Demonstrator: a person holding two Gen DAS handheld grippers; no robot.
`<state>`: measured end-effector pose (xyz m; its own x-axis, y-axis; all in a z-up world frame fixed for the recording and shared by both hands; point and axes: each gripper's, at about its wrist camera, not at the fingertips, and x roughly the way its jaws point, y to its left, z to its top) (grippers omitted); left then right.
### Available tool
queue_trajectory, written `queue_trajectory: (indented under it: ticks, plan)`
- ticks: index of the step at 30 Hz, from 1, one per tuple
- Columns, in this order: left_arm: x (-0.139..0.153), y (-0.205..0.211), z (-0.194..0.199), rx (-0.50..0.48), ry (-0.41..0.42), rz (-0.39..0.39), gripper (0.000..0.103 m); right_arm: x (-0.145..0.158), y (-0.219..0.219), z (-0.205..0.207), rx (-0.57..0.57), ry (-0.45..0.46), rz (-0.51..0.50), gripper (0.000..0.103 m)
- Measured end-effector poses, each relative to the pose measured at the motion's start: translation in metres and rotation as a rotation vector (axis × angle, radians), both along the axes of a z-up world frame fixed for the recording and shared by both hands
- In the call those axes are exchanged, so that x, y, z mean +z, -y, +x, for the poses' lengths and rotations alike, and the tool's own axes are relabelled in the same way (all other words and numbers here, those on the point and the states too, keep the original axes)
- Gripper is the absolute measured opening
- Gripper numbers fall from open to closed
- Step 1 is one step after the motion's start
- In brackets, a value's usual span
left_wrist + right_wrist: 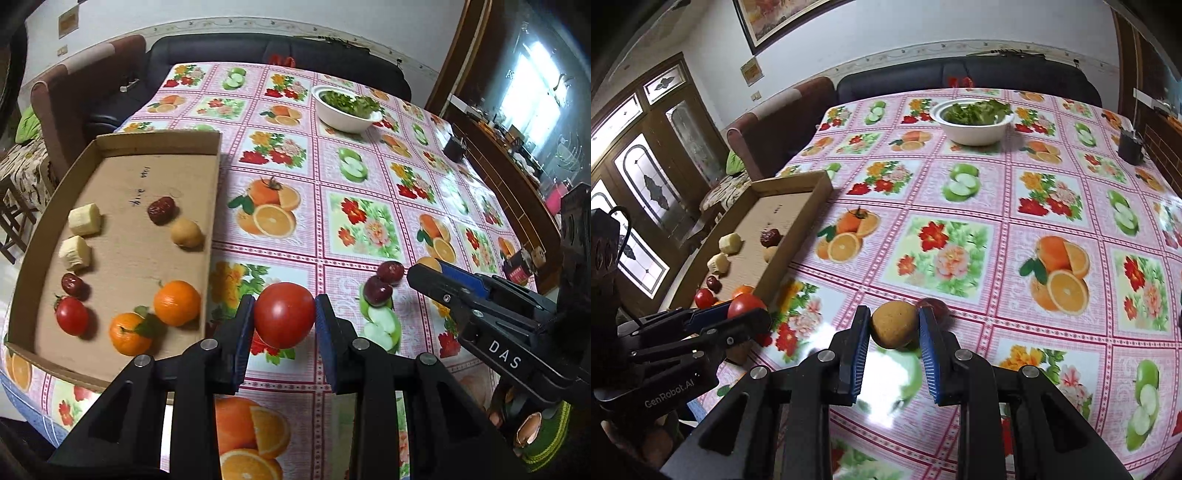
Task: Organize fruits
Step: 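Close the left tool on a red tomato while the right tool grasps a brown kiwi, then carry the tomato with the left tool into the box while the right tool carries the kiwi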
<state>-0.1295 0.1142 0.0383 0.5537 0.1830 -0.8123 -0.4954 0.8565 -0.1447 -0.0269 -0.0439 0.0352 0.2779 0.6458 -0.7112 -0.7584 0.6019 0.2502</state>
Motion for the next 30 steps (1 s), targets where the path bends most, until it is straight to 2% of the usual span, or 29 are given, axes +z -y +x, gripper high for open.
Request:
queue_trajectory:
  ticks: [17,30]
  plan:
    - [0.003,-0.015,-0.007,0.044,-0.007,0.012,0.03,0.008,-0.022,-0.005,0.041,0.012,0.007,0.027]
    - [0.003,-0.032,-0.011,0.075,-0.007,0.004,0.03,0.004,-0.034,-0.003,0.058,-0.014,0.011,0.027]
